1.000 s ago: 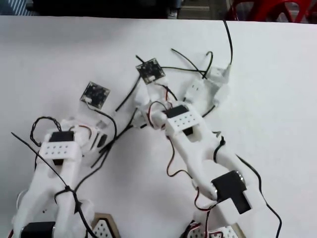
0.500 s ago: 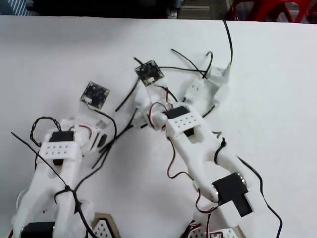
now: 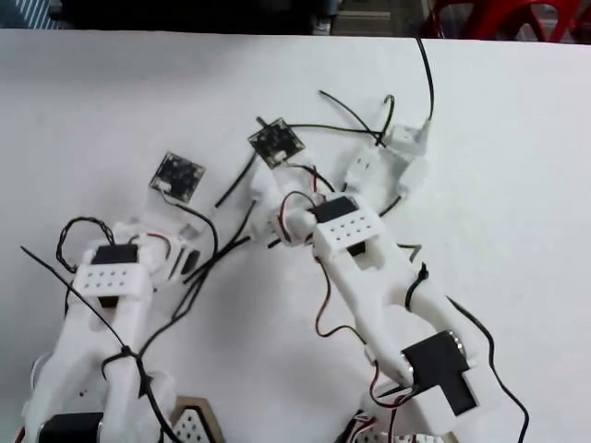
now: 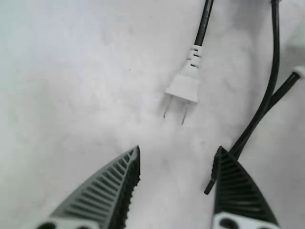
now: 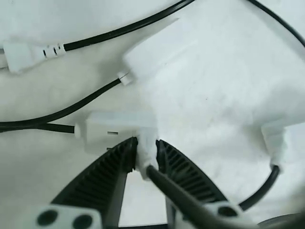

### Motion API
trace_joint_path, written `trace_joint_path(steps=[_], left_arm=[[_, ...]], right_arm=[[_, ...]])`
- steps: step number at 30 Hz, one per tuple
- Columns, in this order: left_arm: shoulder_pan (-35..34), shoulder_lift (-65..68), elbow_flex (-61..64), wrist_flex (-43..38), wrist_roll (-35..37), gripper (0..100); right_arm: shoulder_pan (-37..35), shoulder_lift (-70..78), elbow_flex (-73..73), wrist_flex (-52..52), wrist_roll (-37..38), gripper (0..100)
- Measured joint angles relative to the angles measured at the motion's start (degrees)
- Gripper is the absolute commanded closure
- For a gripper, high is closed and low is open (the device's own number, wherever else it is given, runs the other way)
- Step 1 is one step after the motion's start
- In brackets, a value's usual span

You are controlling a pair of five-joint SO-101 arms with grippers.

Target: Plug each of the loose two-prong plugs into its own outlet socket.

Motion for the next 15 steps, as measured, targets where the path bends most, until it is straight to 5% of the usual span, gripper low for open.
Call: trace_joint_path(steps=[15], left_arm=[[-0.09, 0.0, 0.7, -1.41, 0.0, 75]], right_arm=[[-0.09, -9.41, 0.18, 0.97, -6.42, 98.1]])
